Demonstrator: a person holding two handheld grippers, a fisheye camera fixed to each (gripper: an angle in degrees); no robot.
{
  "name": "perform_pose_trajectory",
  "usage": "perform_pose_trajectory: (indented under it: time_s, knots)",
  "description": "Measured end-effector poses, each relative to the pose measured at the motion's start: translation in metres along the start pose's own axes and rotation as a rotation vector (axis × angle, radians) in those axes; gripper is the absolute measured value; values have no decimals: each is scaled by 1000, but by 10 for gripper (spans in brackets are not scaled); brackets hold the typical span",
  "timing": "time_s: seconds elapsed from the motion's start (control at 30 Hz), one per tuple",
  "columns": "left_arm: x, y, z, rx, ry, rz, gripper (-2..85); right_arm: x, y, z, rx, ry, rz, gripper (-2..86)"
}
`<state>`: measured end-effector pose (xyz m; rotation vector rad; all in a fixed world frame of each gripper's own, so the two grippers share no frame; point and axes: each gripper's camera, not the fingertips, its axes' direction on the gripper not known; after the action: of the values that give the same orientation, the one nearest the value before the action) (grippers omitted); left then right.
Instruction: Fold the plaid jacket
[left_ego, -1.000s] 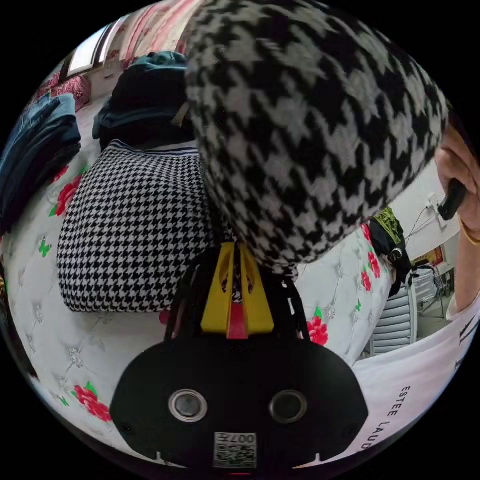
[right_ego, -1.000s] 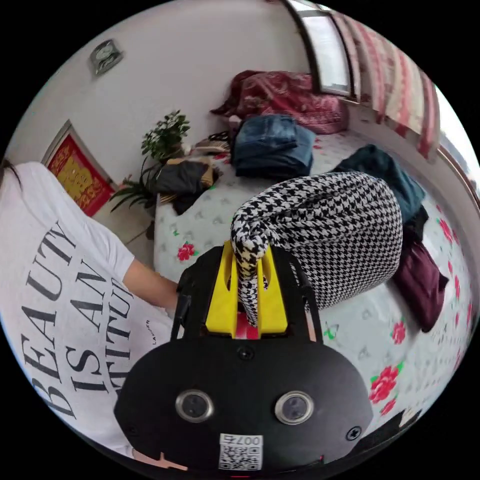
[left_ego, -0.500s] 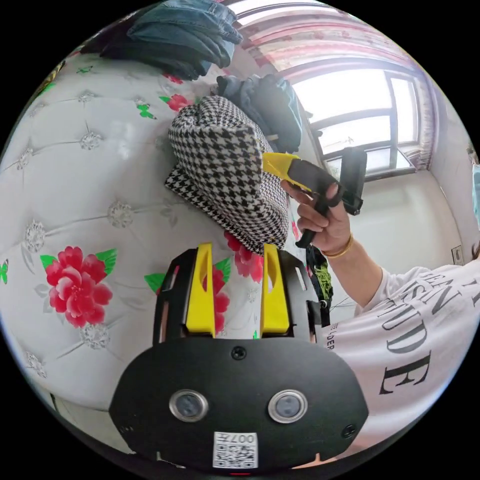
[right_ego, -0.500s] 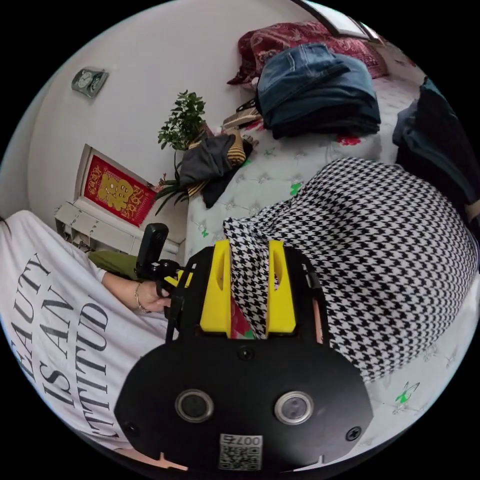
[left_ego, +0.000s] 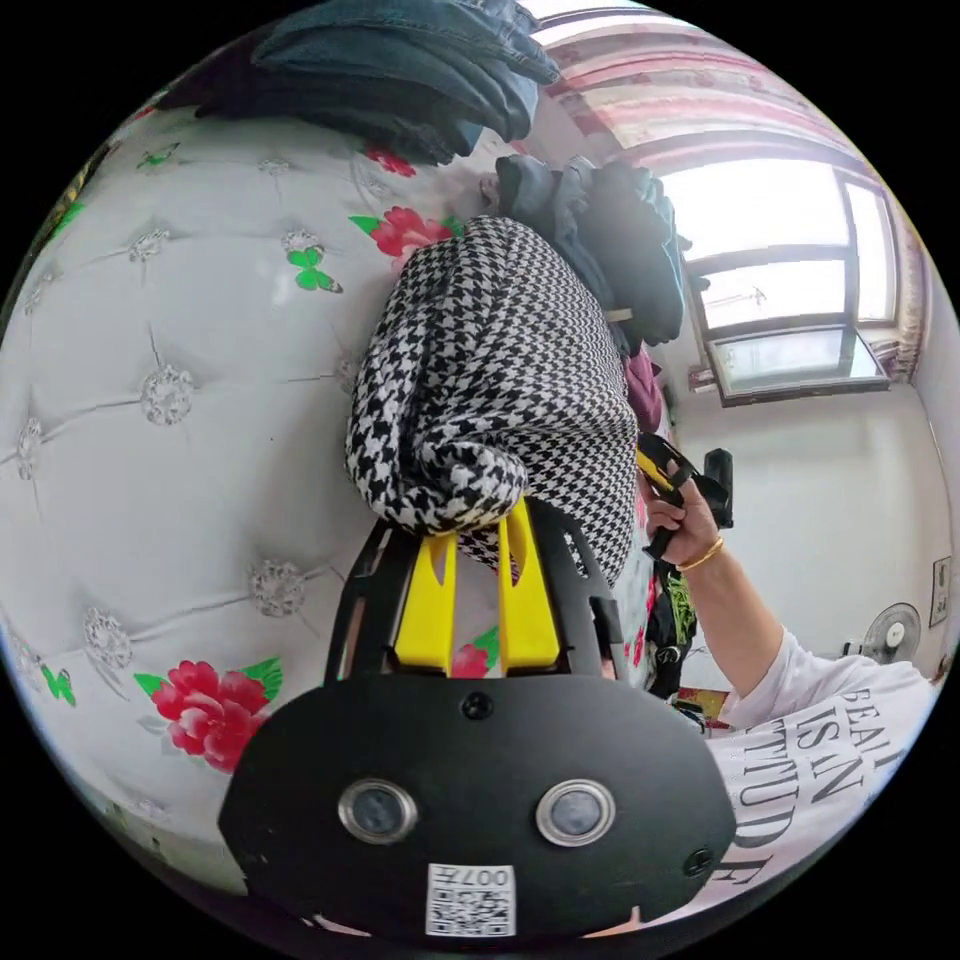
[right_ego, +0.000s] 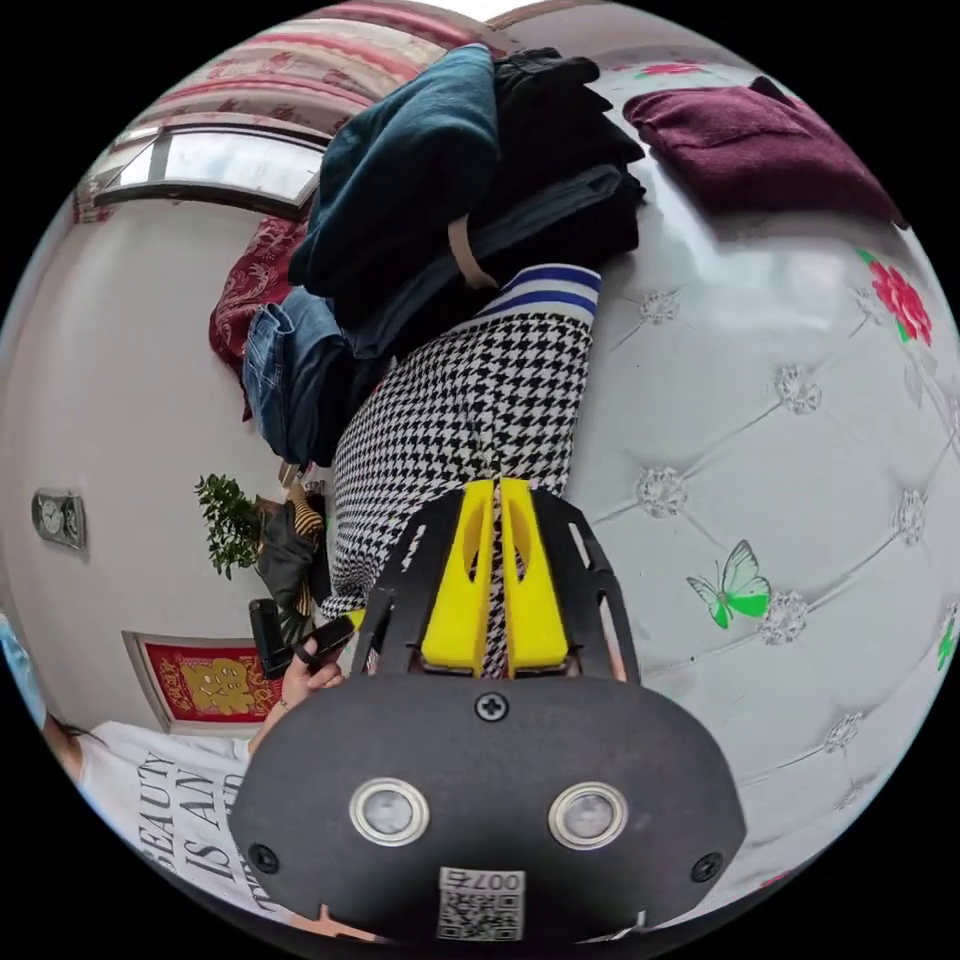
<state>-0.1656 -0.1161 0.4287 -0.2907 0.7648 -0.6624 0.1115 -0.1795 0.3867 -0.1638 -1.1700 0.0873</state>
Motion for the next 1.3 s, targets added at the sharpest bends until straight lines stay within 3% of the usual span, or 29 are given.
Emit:
perform_pose_trajectory:
  time_s: [0.1,0.23,0.37,0.57,0.67,0.8,1.0,1.13,1.3]
  knots:
    - [-13,-17,-26,74,-68,-1,65,4,43,-11,-5,-34,-2,14]
    - [-57,-19,-63,160,50,-129,107,44,79,-47,49,-267,112,51]
    - [-73,7,-86,228,117,-142,173,106,64,-105,196,-299,244,120]
    - [-87,-5,-48,97,212,-94,229,136,1,-79,104,-434,284,141]
    - [-92,-32,-24,87,265,-79,189,133,-21,-48,19,-509,303,101]
    - [-90,-51,-14,29,233,-44,112,126,-11,-67,95,-519,281,51]
    - [-28,-38,-5,-85,238,128,78,119,61,-162,195,-558,202,25]
    - [38,-41,51,-210,327,269,73,135,102,-243,376,-589,223,19]
    - [137,-86,122,-265,450,476,73,117,83,-340,606,-486,99,17]
